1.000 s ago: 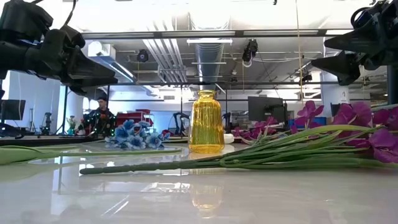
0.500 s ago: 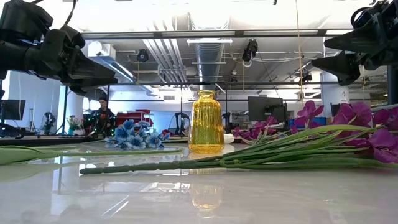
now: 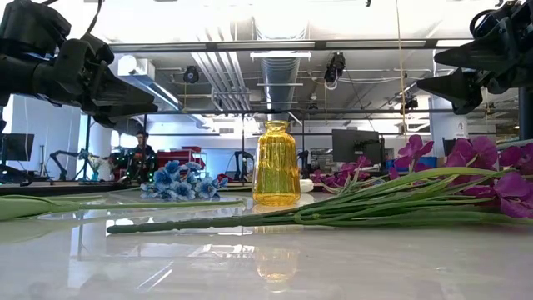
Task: Sort flowers into vase by color
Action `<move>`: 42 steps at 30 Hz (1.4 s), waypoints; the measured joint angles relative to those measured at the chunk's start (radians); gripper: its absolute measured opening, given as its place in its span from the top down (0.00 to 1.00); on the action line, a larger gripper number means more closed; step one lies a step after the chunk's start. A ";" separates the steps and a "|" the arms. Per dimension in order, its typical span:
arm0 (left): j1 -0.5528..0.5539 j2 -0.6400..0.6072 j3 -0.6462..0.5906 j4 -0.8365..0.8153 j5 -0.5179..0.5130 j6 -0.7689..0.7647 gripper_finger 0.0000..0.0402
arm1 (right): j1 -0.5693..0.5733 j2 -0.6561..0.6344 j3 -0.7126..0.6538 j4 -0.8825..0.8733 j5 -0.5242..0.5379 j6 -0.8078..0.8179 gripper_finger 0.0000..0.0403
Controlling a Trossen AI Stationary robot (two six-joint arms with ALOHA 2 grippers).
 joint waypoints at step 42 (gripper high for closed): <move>0.000 0.000 0.000 0.000 0.000 0.000 0.59 | 0.000 0.004 0.000 0.095 0.021 0.002 0.25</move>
